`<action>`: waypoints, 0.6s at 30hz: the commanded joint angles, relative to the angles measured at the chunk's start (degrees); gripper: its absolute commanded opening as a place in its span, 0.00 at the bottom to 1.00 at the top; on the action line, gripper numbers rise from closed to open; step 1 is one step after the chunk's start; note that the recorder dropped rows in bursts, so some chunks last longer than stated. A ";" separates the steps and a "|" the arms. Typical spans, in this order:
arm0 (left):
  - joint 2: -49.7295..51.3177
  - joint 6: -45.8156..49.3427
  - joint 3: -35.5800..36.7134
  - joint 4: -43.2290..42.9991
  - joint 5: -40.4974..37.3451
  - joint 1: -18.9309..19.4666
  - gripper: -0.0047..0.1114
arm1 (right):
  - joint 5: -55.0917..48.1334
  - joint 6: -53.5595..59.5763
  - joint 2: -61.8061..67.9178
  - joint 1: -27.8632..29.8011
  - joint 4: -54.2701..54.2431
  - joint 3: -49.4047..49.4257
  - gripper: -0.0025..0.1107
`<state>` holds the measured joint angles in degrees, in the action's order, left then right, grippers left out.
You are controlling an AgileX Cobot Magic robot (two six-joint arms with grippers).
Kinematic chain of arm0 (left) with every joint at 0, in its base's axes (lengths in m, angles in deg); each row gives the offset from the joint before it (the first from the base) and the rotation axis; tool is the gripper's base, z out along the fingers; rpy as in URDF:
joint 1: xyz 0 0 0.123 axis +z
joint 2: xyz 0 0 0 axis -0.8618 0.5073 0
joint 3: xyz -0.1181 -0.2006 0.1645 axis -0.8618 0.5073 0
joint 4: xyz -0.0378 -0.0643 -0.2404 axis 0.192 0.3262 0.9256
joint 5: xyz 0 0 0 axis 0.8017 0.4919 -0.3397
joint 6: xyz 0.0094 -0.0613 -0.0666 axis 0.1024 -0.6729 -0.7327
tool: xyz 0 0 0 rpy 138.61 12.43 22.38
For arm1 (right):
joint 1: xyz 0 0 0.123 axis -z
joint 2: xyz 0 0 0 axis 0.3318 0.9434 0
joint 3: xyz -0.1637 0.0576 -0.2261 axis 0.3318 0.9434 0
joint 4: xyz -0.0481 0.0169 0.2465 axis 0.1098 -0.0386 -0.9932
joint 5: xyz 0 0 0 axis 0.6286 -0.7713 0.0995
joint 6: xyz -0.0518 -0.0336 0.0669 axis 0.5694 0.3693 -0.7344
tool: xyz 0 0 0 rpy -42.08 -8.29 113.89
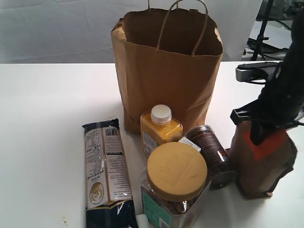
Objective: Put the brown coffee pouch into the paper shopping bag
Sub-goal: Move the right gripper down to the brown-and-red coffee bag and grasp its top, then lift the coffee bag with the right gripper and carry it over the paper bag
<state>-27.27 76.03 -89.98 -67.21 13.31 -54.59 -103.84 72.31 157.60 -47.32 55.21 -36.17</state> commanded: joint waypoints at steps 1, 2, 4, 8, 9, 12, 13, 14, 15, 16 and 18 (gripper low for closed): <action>-0.20 -0.15 0.20 -0.26 0.13 0.19 0.04 | 3.31 0.45 -7.97 -0.12 2.98 1.07 0.02; -0.20 -0.15 0.20 -0.26 0.13 0.19 0.04 | 3.99 0.45 -10.16 -0.12 3.11 1.07 0.02; -0.20 -0.15 0.20 -0.26 0.13 0.19 0.04 | 5.23 0.45 -14.32 -0.12 3.11 1.07 0.02; -0.20 -0.15 0.20 -0.26 0.13 0.19 0.04 | 7.82 0.45 -20.96 -0.12 3.11 0.22 0.02; -0.20 -0.15 0.20 -0.26 0.13 0.19 0.04 | 7.94 0.45 -22.09 -0.12 3.01 -0.56 0.02; -0.20 -0.15 0.20 -0.26 0.13 0.19 0.04 | 7.94 0.45 -24.14 -0.12 3.01 -4.05 0.02; -0.20 -0.15 0.20 -0.26 0.13 0.19 0.04 | 7.94 0.45 -24.45 -0.12 3.12 -5.42 0.02; -0.20 -0.15 0.20 -0.26 0.13 0.19 0.04 | 7.94 0.45 -24.73 -0.12 3.12 -6.61 0.02; -0.20 -0.15 0.20 -0.26 0.13 0.19 0.04 | 7.94 0.45 -25.02 -0.12 3.12 -7.94 0.02; -0.20 -0.15 0.20 -0.26 0.13 0.19 0.04 | 8.17 0.45 -25.13 -0.12 3.12 -9.32 0.02; -0.20 -0.15 0.20 -0.26 0.13 0.19 0.04 | 8.41 0.45 -25.22 -0.12 3.12 -12.22 0.02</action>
<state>-27.27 76.03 -89.98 -67.21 13.31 -54.59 -97.70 72.44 133.23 -47.32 57.95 -44.40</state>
